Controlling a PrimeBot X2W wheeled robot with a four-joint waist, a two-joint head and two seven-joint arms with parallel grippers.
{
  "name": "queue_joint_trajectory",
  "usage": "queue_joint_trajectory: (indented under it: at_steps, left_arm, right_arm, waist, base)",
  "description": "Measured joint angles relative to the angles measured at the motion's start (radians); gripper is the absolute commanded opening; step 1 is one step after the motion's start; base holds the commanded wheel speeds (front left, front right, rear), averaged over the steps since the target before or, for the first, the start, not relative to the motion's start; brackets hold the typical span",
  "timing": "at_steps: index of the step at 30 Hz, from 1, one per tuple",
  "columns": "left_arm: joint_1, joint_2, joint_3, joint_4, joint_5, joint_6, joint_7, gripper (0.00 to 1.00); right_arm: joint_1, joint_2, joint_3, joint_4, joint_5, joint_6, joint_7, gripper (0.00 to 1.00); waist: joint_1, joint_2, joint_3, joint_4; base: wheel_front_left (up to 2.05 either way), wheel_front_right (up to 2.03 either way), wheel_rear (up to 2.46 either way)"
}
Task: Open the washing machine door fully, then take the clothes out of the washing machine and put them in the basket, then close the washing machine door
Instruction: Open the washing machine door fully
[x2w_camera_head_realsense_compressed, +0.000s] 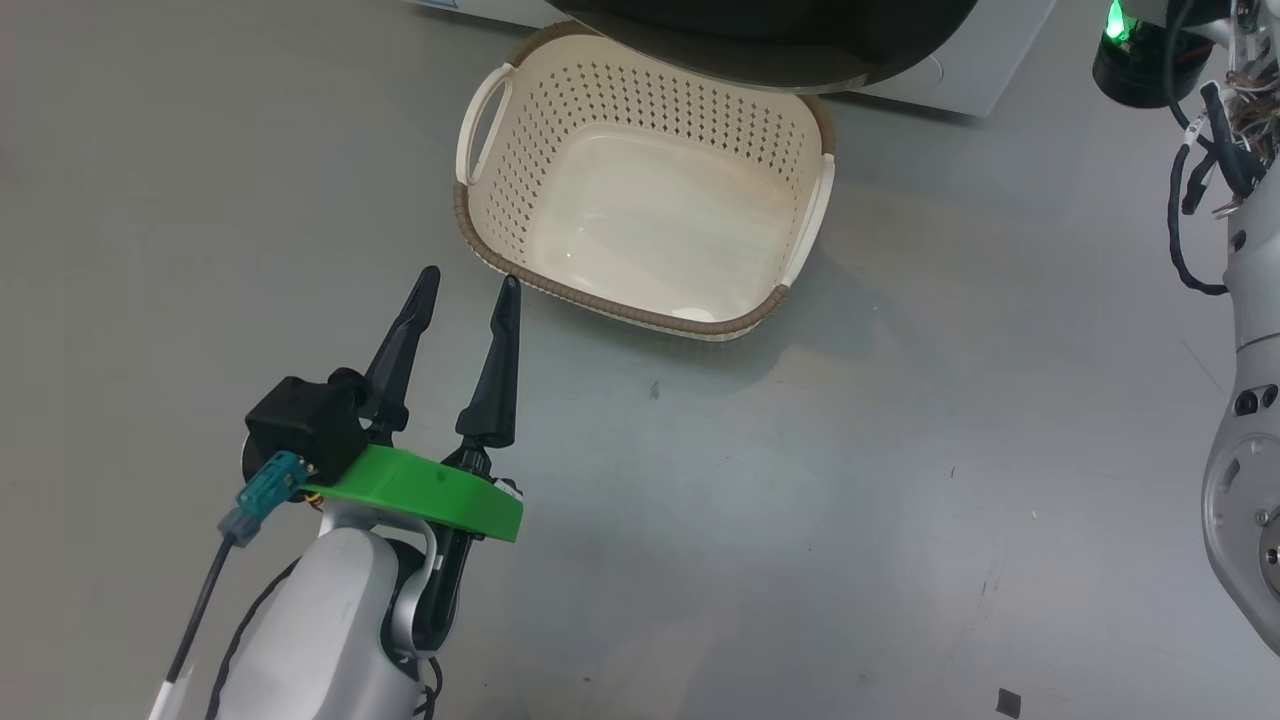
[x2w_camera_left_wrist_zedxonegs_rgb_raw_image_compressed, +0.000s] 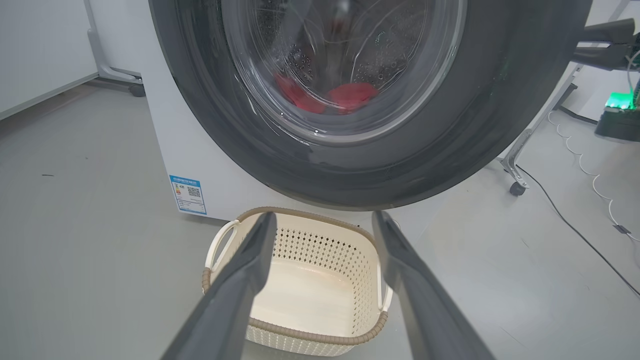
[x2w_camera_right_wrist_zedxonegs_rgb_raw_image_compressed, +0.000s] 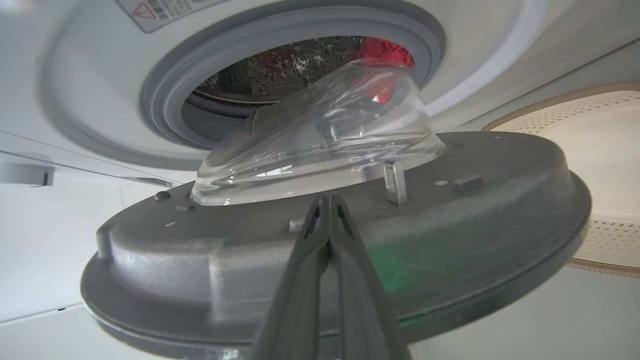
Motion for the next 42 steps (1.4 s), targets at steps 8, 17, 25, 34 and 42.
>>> queue_joint_trajectory:
  at_steps: [8,17,25,34,42]
  left_arm:
    - [0.02,0.0,0.003,0.005,0.007,0.0,0.0,1.0]
    - [0.027,0.001,0.029,0.01,0.029,0.0,0.0,1.0]
    - [0.06,0.001,0.04,0.021,0.035,0.0,0.0,1.0]
    - [0.097,0.003,0.062,0.029,0.043,0.0,0.0,1.0]
    - [0.118,0.005,0.108,0.028,0.062,0.002,0.0,1.0]
  right_arm:
    - [0.024,-0.017,0.016,-0.05,-0.067,0.108,-0.109,0.0]
    - [0.115,-0.077,0.151,-0.082,-0.258,0.22,-0.209,0.0]
    - [0.217,-0.113,0.21,-0.144,-0.358,0.235,-0.34,0.0]
    - [0.37,-0.174,0.382,-0.297,-0.546,0.235,-0.533,0.0]
    - [0.537,-0.228,0.455,-0.383,-0.665,0.235,-0.712,0.0]
  waist:
    - [0.0,0.0,-0.017,-0.006]
    - [0.0,0.0,-0.056,-0.03]
    - [0.0,0.0,-0.107,-0.061]
    - [0.0,0.0,-0.176,-0.097]
    - [0.0,0.0,-0.228,-0.128]
  base:
    - [0.0,0.0,0.0]
    - [0.0,0.0,0.0]
    - [0.0,0.0,0.0]
    - [0.0,0.0,0.0]
    - [0.0,0.0,0.0]
